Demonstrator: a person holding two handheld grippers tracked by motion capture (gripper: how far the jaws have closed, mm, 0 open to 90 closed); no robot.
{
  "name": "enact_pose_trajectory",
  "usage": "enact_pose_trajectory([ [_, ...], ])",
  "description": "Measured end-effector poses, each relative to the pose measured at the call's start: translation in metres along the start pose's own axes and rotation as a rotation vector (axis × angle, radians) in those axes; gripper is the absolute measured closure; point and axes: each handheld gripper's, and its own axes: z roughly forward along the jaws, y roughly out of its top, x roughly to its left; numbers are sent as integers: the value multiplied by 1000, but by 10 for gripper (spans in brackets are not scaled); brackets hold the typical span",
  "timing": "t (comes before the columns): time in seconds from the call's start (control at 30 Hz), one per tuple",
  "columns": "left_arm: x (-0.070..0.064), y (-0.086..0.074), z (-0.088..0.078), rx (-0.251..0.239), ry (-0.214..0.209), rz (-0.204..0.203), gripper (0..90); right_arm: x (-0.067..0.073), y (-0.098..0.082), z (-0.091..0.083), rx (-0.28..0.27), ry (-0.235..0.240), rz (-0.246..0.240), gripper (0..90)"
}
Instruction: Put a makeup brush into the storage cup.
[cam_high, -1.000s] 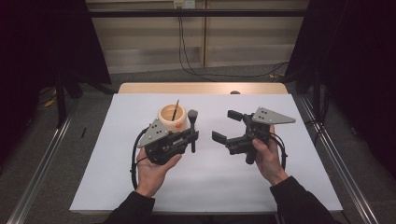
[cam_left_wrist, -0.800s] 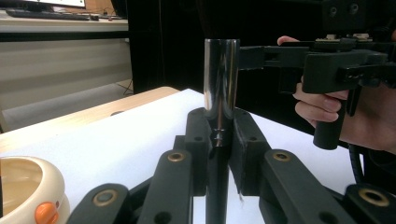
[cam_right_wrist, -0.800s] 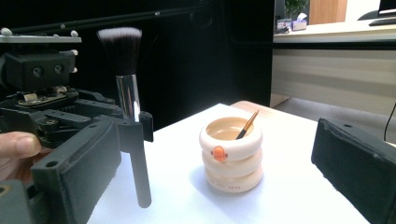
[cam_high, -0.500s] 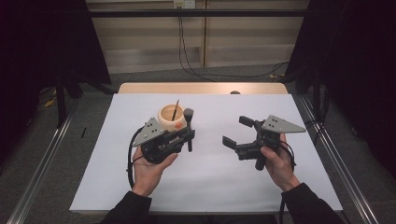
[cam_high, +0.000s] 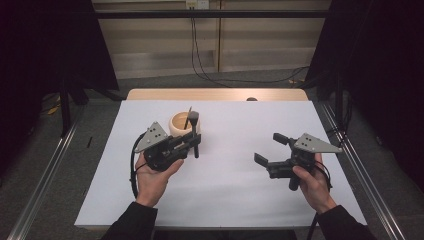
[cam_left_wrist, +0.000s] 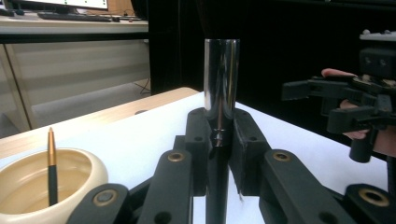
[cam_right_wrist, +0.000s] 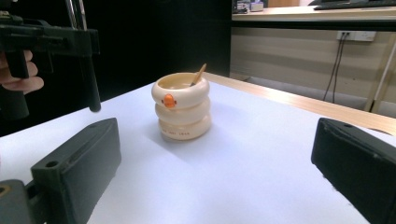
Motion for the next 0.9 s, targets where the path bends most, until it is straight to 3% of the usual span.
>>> enact_pose_trajectory([
  [0.07, 1, 2, -2, 4, 20, 2, 789, -1, -3, -6, 4, -3, 3, 8],
  [0.4, 14, 6, -5, -10, 40, 7, 789, -6, -21, -27, -9, -71, 11, 3],
  [0.43, 14, 7, -5, -9, 59, 1, 789, -7, -24, -30, -4, -90, 10, 1],
  [0.47, 16, 7, -6, 5, 53, 15, 789, -8, -27, -31, -2, -96, 13, 1],
  [0.67, 23, 8, -6, -13, 79, -4, 790, -16, -43, -43, 25, -143, 19, 4],
  [0.83, 25, 14, -4, -7, 87, 5, 789, -13, -50, -50, 27, -155, 15, 5],
  [0.87, 26, 15, -3, -12, 71, 4, 789, -12, -52, -51, 28, -152, 8, 5],
  [0.9, 25, 16, -3, -14, 70, 3, 789, -10, -53, -51, 28, -151, 27, 5],
])
